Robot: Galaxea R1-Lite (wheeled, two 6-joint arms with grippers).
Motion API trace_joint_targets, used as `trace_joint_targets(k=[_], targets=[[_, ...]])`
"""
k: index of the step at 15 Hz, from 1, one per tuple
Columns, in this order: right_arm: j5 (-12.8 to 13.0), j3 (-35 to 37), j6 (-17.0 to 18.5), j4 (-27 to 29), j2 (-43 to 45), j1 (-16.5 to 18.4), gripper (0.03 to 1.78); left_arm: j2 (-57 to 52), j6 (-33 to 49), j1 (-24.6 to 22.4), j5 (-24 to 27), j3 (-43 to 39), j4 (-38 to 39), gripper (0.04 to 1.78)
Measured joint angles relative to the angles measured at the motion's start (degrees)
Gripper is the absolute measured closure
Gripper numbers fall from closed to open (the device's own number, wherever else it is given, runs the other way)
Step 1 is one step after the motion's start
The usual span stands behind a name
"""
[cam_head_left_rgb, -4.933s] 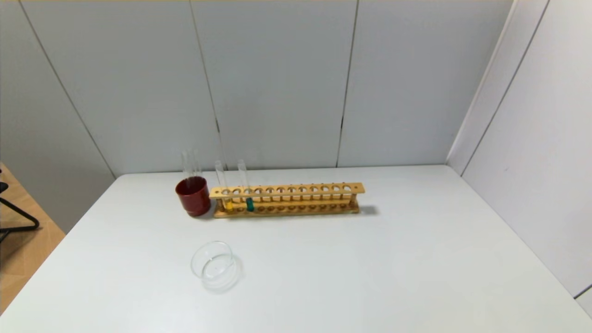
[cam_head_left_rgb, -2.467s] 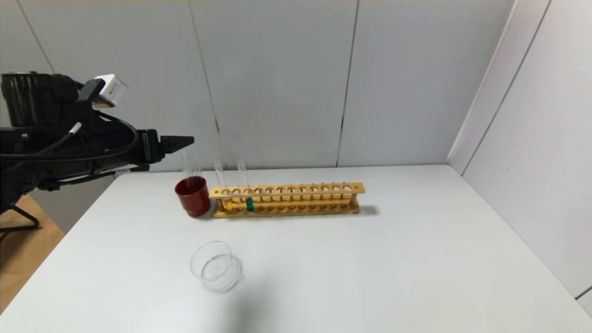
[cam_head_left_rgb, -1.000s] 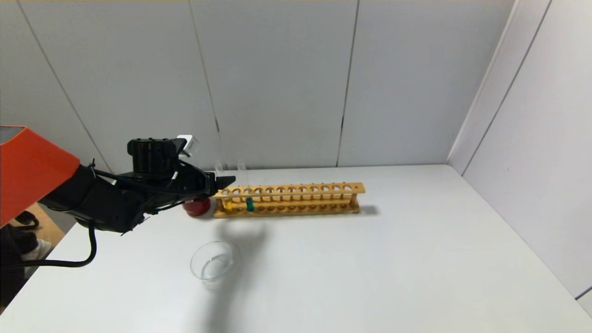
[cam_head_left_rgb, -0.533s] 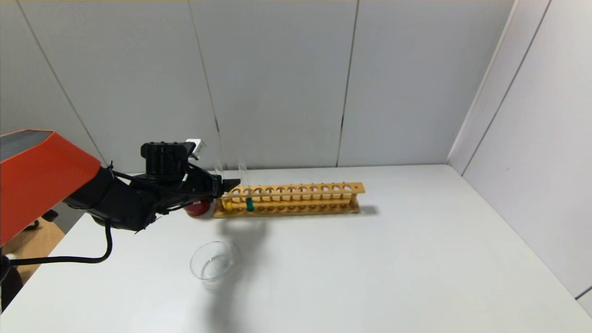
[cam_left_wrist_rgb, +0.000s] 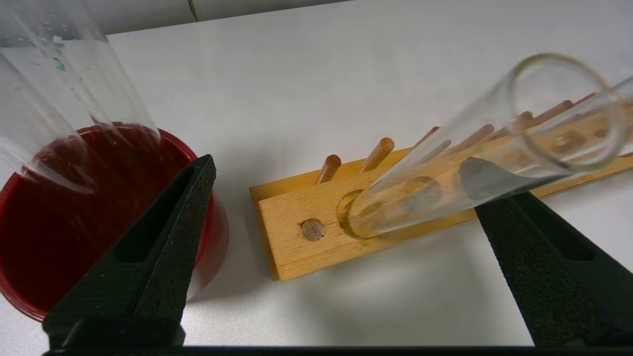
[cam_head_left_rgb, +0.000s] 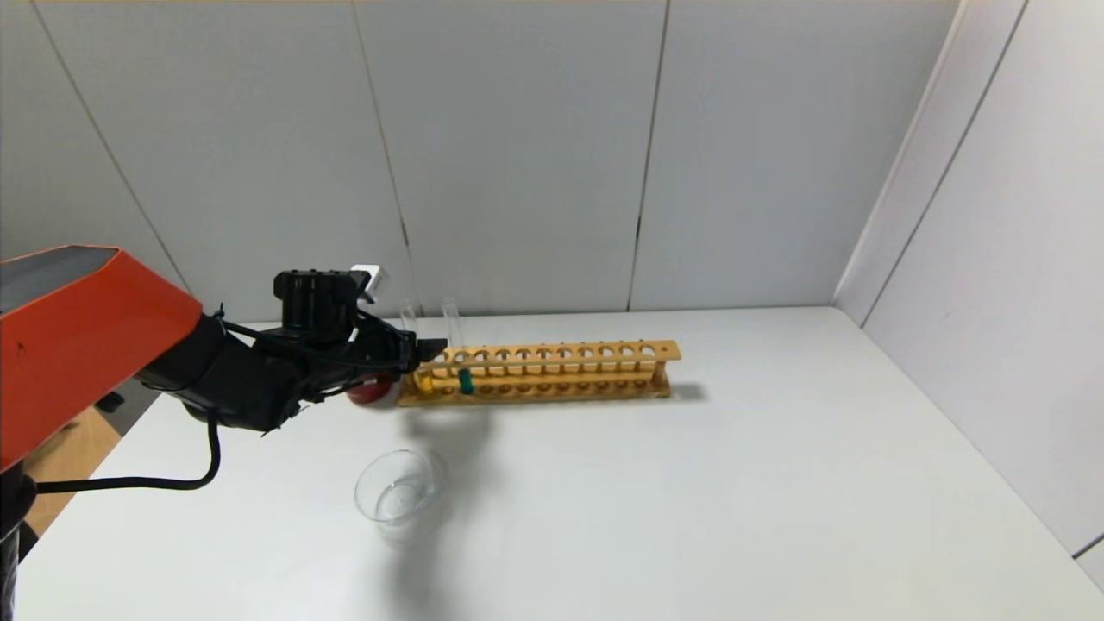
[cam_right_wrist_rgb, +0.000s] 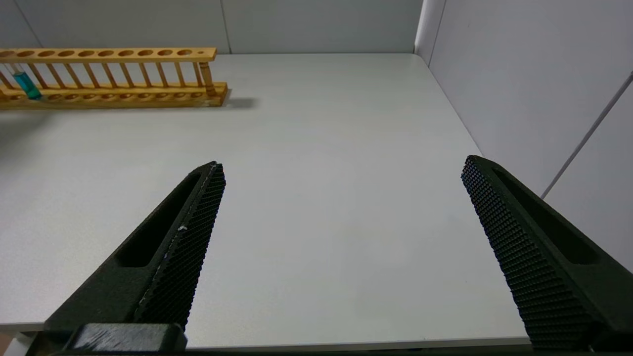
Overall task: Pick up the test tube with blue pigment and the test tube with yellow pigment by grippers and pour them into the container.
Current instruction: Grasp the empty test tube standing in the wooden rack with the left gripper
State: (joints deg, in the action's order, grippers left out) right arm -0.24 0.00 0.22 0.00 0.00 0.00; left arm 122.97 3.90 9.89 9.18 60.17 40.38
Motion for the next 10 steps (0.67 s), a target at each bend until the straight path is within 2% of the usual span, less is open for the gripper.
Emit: trace_joint_targets(k=[10], targets=[[0.00,0.00,0.00,0.00,0.00,0.00,0.06,-1.16,-1.82,0.45,-0.01,0.10,-1.16,0.07]])
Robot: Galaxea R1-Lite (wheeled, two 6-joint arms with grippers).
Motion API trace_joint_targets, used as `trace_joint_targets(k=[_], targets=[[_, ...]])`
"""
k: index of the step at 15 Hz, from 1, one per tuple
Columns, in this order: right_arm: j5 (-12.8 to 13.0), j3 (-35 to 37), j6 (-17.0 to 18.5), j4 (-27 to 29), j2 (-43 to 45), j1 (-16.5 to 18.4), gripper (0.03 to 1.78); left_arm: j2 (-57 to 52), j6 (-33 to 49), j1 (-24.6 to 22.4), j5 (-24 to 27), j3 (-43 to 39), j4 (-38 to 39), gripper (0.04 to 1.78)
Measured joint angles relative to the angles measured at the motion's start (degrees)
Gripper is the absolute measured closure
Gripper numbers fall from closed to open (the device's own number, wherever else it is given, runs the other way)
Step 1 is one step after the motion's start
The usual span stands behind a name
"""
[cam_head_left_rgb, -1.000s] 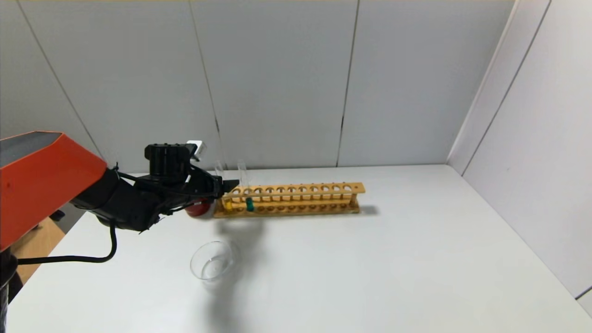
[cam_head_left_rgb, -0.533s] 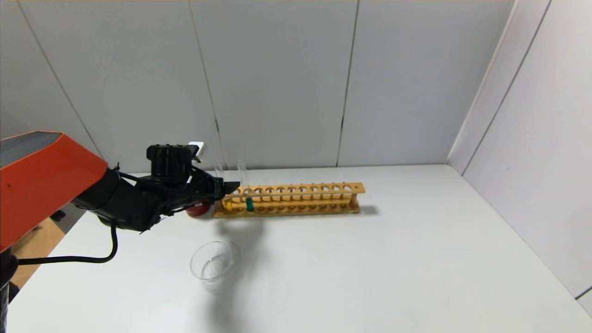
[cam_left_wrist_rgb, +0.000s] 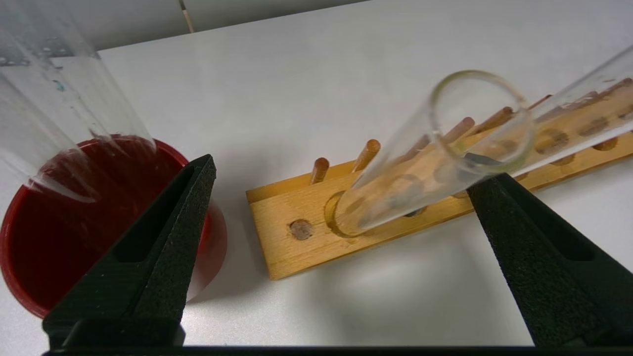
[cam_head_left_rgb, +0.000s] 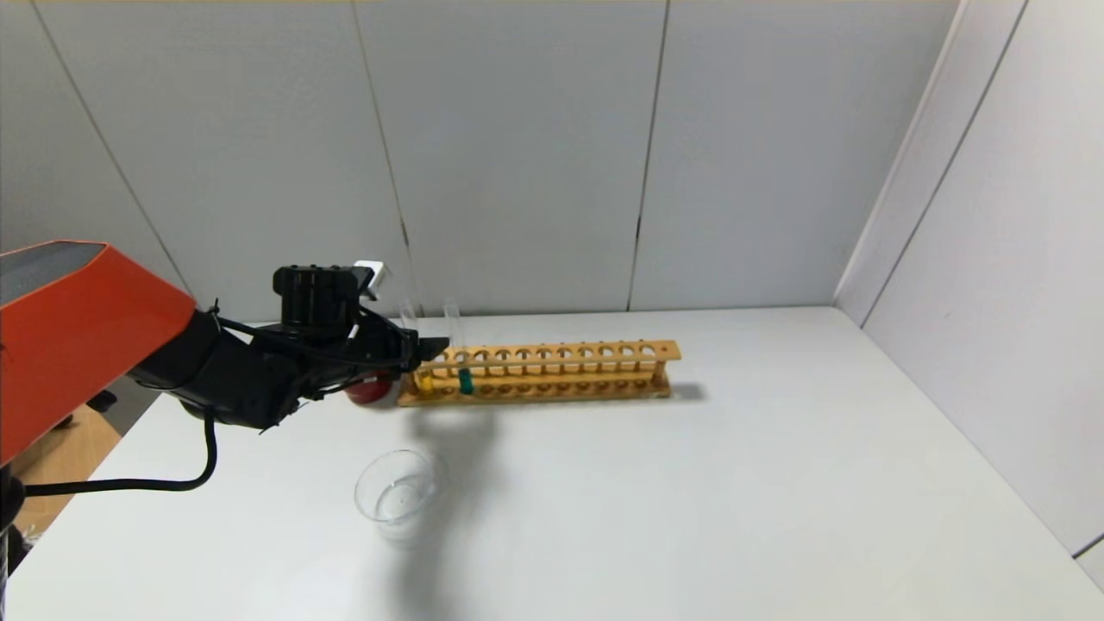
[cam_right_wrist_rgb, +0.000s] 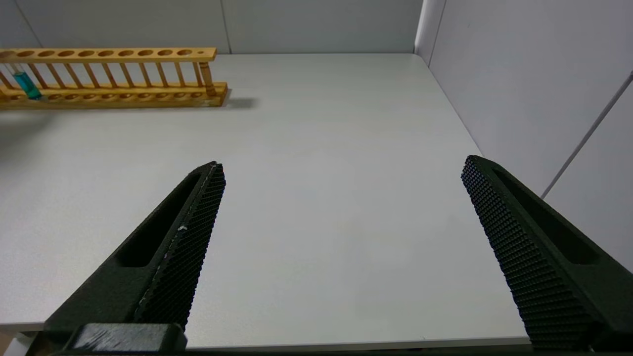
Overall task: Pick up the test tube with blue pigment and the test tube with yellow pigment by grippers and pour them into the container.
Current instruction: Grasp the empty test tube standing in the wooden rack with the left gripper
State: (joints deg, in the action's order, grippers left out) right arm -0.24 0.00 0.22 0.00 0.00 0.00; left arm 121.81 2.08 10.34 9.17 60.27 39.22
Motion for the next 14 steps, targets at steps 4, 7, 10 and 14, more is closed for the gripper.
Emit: trace_joint_targets(k=[4,7,10,14], targets=[[0.00,0.00,0.02,0.00,0.00,0.00,0.06,0.21,0.09,0.02,0.01,0.12,0.59,0.07],[0.00,0.00,0.02,0.00,0.00,0.00,0.06,0.62,0.09,0.02,-0.10,0.54,0.44,0.08],[0.00,0.00,0.00,0.00,0.00,0.00,0.06,0.96,0.04,0.11,-0.10,0.76,0.50,0.26],[0.00,0.00,0.02,0.00,0.00,0.00,0.06,1.07,-0.09,0.29,-0.10,0.83,0.59,0.87]])
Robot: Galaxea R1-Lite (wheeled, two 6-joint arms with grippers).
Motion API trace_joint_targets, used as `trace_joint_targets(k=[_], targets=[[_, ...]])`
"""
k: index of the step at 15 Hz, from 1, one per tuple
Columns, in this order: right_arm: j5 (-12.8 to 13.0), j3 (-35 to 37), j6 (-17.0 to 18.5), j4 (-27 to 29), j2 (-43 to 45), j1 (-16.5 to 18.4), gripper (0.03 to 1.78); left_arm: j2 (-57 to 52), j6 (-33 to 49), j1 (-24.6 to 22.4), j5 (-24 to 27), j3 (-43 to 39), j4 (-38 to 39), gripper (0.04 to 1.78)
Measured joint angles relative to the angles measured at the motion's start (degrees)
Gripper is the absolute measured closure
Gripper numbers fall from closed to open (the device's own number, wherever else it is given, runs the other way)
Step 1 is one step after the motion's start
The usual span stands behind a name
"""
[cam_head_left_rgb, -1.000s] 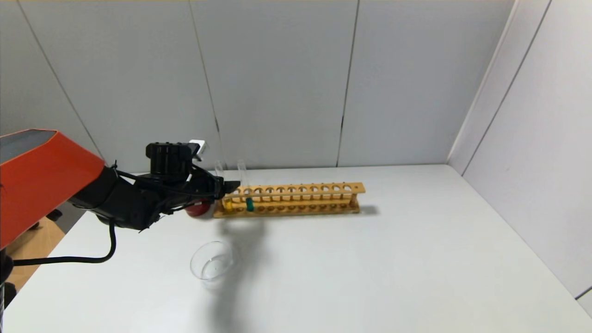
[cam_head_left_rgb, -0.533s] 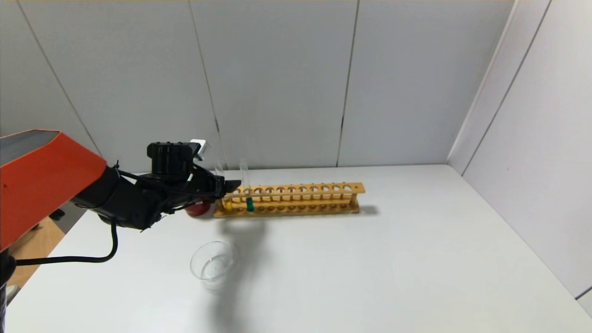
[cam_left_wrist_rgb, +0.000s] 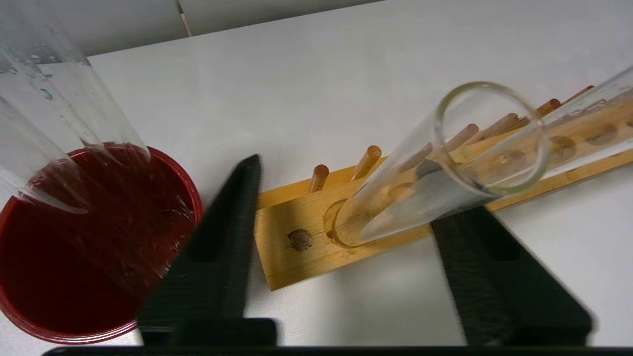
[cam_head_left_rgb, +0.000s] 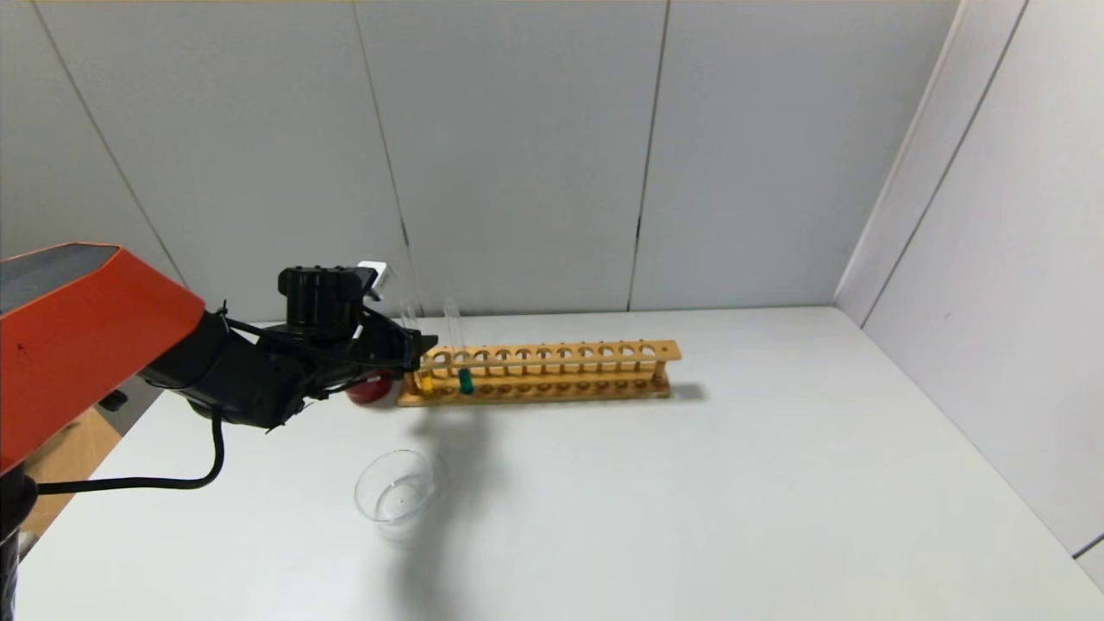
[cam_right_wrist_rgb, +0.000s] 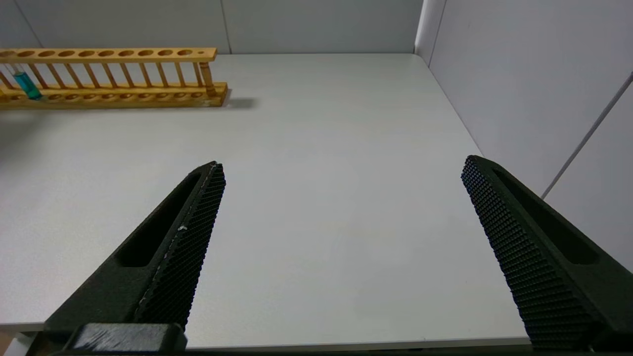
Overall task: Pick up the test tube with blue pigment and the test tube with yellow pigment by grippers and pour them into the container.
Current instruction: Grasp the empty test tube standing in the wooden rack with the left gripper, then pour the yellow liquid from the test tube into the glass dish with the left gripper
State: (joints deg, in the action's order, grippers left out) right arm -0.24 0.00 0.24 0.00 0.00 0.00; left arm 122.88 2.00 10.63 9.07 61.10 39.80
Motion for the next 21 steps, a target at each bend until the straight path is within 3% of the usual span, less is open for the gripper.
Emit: trace_joint_targets(k=[2,4,9,21], targets=[[0.02,0.00,-0.02,0.00,0.00,0.00,0.06,0.05,0.00,0.09,0.00,0.00,0.00,1.25],[0.02,0.00,-0.02,0.00,0.00,0.00,0.06,0.05,-0.05,0.22,0.00,-0.02,0.07,1.48],[0.00,0.00,-0.02,0.00,0.00,0.00,0.06,-0.48,-0.02,0.55,-0.17,0.34,0.05,1.51],[0.02,0.00,0.00,0.00,0.00,0.00,0.06,-14.14,-5.68,2.90,-8.63,2.95,-6.97,1.51]])
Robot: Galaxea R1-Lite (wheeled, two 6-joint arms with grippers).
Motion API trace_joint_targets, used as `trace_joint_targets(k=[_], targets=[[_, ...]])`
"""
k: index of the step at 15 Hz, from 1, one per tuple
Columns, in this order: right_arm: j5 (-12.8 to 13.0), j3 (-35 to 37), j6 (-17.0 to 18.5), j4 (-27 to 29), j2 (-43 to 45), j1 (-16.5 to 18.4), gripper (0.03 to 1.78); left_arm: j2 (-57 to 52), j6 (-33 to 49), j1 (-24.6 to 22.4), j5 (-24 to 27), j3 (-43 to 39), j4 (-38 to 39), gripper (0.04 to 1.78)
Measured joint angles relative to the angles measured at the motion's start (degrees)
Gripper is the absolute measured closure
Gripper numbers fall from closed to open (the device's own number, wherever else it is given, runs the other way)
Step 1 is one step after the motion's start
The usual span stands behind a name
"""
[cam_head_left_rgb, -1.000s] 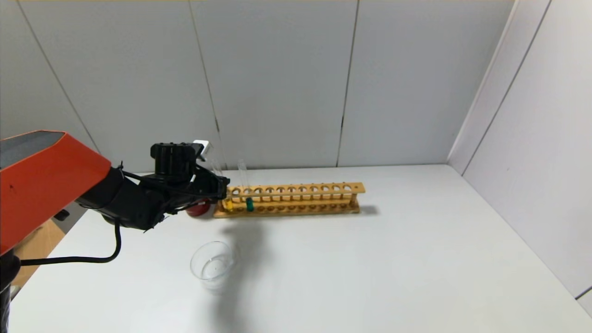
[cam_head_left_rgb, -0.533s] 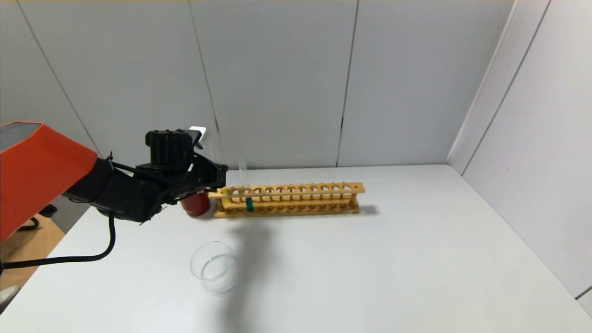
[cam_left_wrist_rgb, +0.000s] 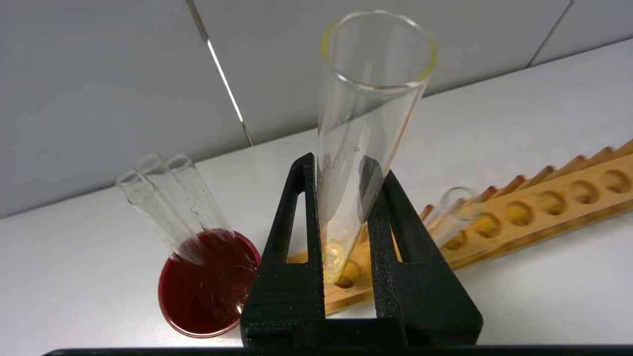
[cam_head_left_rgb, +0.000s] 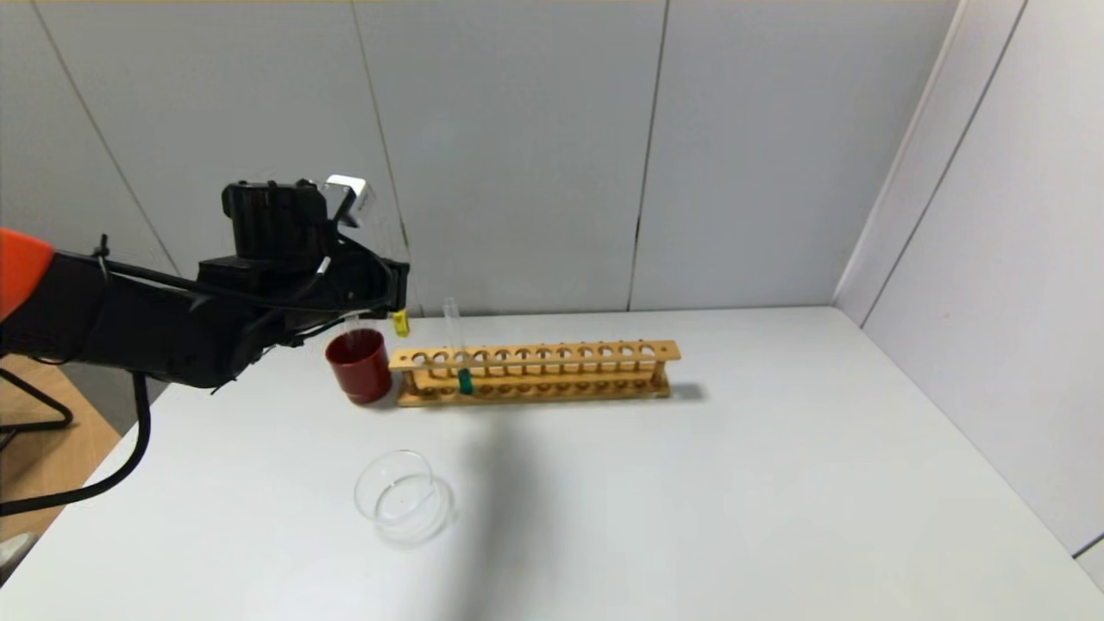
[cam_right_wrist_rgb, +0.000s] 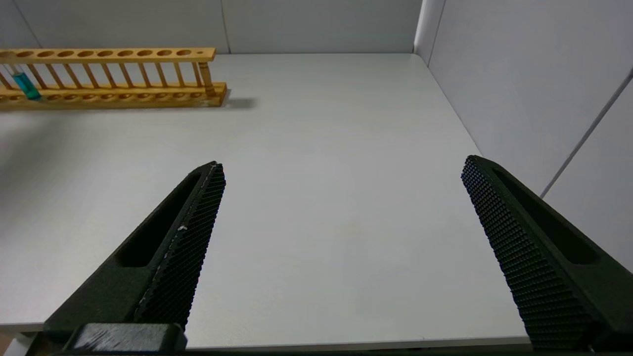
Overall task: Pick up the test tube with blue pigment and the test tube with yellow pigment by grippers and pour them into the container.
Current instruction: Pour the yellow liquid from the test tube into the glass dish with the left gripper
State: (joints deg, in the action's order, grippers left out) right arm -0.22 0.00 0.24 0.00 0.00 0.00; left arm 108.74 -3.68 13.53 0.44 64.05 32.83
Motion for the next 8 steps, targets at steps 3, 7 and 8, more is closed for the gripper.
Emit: trace_joint_targets(k=[3,7,8], targets=[[-0.02,0.00,-0.02,0.00,0.00,0.00,0.06,-5.41,-0.09,0.63,-1.29,0.09,-3.54,1.51],[-0.02,0.00,0.00,0.00,0.00,0.00,0.06,-14.28,-1.68,2.50,-6.66,-2.54,-10.05,1.51],[0.00,0.00,0.00,0.00,0.00,0.00,0.06,-16.57,-2.79,2.73,-6.97,-4.13,-10.29,1.51]])
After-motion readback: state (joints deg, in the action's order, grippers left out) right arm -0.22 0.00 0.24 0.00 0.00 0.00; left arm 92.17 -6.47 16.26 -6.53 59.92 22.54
